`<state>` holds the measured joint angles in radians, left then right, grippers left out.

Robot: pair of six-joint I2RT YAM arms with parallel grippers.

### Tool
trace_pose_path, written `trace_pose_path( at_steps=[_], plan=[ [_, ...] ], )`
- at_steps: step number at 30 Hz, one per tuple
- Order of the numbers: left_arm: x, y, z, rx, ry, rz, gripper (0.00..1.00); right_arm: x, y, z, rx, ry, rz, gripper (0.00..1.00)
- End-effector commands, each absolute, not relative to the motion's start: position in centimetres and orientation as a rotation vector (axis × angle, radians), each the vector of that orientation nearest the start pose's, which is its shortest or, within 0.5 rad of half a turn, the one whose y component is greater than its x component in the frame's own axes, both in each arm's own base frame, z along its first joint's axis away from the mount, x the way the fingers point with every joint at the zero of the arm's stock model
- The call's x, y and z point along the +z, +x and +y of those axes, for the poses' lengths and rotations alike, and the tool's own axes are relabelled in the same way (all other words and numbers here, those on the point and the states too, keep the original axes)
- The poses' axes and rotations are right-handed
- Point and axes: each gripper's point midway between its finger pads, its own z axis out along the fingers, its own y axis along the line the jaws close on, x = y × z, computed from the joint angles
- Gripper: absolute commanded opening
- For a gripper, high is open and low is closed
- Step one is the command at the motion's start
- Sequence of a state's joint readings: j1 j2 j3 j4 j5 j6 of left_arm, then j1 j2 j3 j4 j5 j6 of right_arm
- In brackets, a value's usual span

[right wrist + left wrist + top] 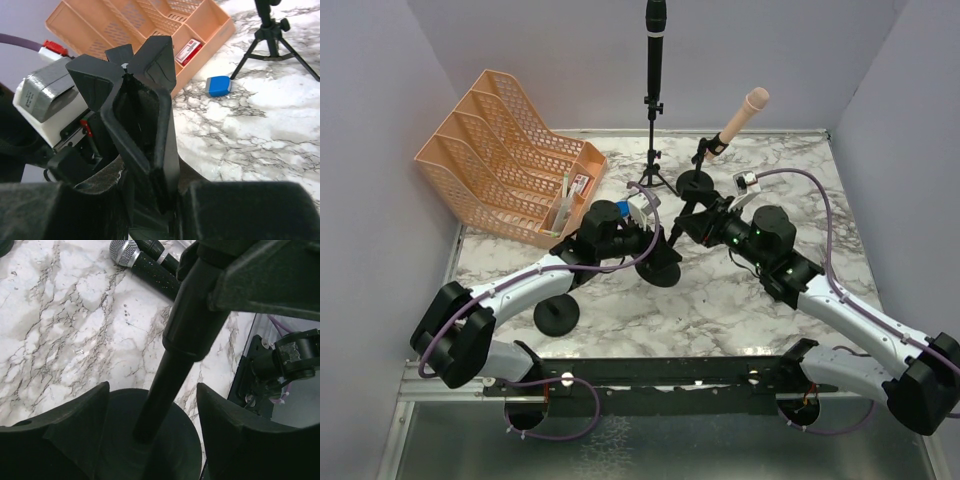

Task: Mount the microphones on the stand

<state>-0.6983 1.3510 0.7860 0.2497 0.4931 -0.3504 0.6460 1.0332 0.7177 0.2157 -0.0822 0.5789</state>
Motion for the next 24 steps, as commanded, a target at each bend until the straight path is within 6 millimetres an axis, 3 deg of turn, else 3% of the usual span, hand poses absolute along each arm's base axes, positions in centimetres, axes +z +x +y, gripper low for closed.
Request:
trace_pose_path(
  at_steps=[1,6,10,13,17,20,24],
  plan=[
    [18.4,24.1,-33.5,-1.167,0.744,1.862,0.67,30.4,26.7,27.1,1.113,-0.198,1.667,0.12],
    [18.9,24.5,-33.3,-1.139,0.734,1.841,0.47,30.6,26.5,27.3,1.124,-0.219,1.668,0.12],
    [19.4,24.1,-33.2,-1.151,0.749,1.823,0.24,30.2,26.7,27.2,1.109,-0.208,1.679,0.13],
    [20.0,23.9,-33.3,-1.163,0.751,1.808,0.0,29.7,27.2,27.0,1.086,-0.179,1.694,0.16],
    [21.2,24.3,-33.4,-1.166,0.717,1.785,0.0,27.8,28.6,26.3,1.026,-0.09,1.727,0.47],
    [21.9,25.1,-33.3,-1.141,0.673,1.778,0.0,26.9,29.0,26.5,1.022,-0.059,1.763,0.54],
    [22.0,25.6,-33.4,-1.14,0.632,1.793,0.0,27.0,28.8,27.3,1.076,-0.075,1.769,0.55]
  ],
)
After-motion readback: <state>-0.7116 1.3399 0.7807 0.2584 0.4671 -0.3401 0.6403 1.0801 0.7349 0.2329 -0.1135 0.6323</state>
